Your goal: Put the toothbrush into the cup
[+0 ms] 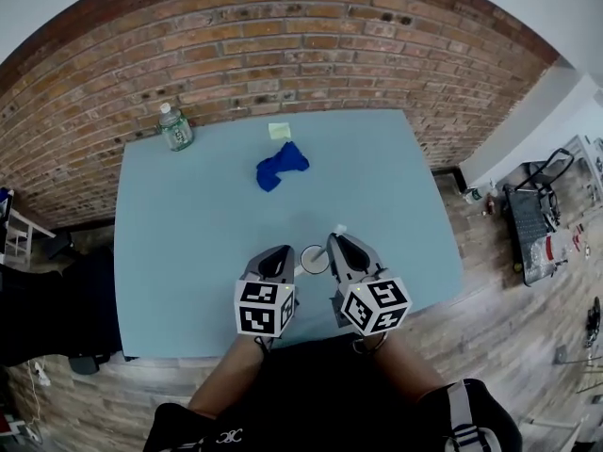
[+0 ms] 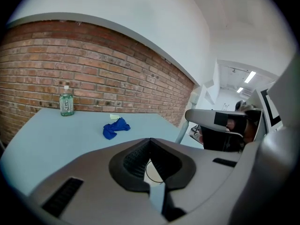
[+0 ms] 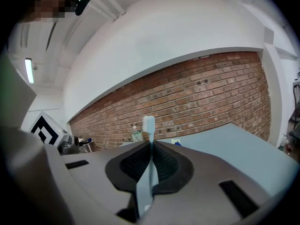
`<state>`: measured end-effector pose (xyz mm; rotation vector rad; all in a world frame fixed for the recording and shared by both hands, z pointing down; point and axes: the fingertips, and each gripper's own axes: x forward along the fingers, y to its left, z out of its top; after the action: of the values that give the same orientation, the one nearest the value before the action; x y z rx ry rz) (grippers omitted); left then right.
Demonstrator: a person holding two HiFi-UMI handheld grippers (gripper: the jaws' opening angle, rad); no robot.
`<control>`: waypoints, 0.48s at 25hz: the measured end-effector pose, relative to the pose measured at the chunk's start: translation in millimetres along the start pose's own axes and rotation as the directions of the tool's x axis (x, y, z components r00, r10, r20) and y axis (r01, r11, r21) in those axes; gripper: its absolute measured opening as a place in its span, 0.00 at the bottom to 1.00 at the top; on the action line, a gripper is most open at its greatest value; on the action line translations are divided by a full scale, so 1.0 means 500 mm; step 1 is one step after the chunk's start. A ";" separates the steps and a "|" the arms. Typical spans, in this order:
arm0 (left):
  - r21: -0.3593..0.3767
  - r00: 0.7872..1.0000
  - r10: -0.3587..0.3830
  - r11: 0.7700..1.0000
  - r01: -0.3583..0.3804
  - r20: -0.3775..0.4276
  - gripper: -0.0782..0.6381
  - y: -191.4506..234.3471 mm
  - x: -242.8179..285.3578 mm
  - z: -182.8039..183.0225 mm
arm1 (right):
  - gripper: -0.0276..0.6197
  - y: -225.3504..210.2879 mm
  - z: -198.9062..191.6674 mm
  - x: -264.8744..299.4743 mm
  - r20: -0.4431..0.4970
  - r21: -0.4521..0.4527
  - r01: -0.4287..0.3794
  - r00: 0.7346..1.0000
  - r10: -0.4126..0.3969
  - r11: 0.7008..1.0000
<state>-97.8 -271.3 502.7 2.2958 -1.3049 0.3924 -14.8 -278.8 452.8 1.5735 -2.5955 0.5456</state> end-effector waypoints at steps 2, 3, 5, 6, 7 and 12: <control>-0.001 1.000 -0.014 1.000 0.014 -0.015 0.12 0.012 0.009 -0.004 | 0.09 0.003 -0.001 0.007 0.006 -0.010 0.019 1.000 -0.019 1.000; -0.003 1.000 -0.019 1.000 0.019 -0.020 0.12 0.016 0.012 -0.004 | 0.09 0.004 0.000 0.008 0.011 -0.018 0.023 1.000 -0.023 1.000; -0.008 1.000 -0.021 1.000 0.021 -0.022 0.12 0.022 0.019 -0.002 | 0.09 0.003 -0.001 0.010 0.018 -0.037 0.022 1.000 -0.022 0.999; -0.012 1.000 -0.020 1.000 0.019 -0.024 0.12 0.024 0.022 -0.003 | 0.09 0.001 -0.005 0.011 0.015 -0.044 0.018 1.000 -0.018 0.999; -0.016 1.000 -0.017 1.000 0.016 -0.027 0.12 0.024 0.024 -0.005 | 0.09 -0.002 -0.010 0.012 0.009 -0.044 0.011 1.000 -0.011 0.999; -0.037 0.999 0.017 0.999 -0.018 -0.043 0.12 0.020 0.039 -0.018 | 0.09 -0.026 -0.031 0.026 -0.022 -0.033 -0.043 0.999 0.042 0.999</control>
<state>-96.6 -285.1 522.0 2.2347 -1.3013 0.4169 -12.1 -290.2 473.5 1.4976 -2.6137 0.5160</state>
